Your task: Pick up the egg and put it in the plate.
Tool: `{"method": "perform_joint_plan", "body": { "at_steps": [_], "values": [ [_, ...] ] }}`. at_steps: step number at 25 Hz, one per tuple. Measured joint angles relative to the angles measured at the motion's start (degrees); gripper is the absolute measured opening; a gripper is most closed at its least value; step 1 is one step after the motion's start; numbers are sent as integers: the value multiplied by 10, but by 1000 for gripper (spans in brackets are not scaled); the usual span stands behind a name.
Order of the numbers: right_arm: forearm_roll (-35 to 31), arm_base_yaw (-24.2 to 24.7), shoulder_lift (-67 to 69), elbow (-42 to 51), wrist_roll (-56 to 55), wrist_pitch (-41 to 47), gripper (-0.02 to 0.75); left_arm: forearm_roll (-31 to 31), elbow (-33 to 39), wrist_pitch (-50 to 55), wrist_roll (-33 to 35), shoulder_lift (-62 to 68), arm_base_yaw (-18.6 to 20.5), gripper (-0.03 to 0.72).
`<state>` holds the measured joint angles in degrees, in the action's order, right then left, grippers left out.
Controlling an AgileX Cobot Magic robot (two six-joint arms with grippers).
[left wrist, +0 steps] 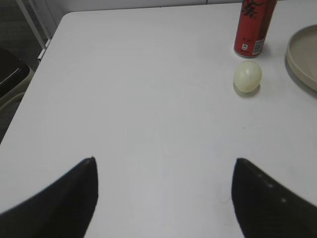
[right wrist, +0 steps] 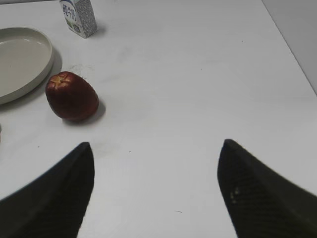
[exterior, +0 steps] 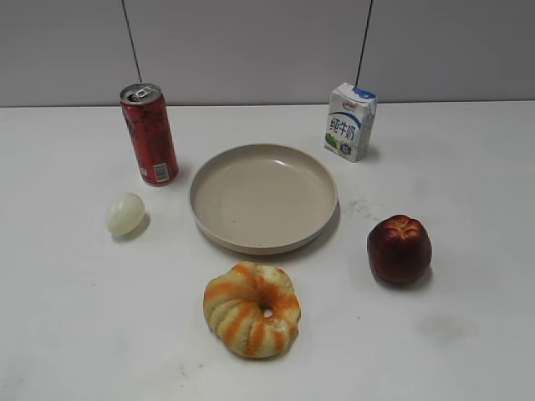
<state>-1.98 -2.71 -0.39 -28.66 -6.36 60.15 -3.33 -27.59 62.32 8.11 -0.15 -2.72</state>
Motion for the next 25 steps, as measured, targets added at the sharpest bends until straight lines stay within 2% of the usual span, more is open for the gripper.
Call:
{"method": "perform_joint_plan", "body": {
  "at_steps": [12,19,21,25],
  "values": [
    [0,0,0,0,0,0,585,0,0,0,0,0,0,647],
    [0,0,0,0,0,0,585,0,-1,-5,-1,3,0,600],
    [0,0,0,0,0,0,585,0,-7,-23,-1,21,0,597],
    [0,0,0,0,0,0,585,-10,-16,-136,-1,96,0,596]
  ]
}}
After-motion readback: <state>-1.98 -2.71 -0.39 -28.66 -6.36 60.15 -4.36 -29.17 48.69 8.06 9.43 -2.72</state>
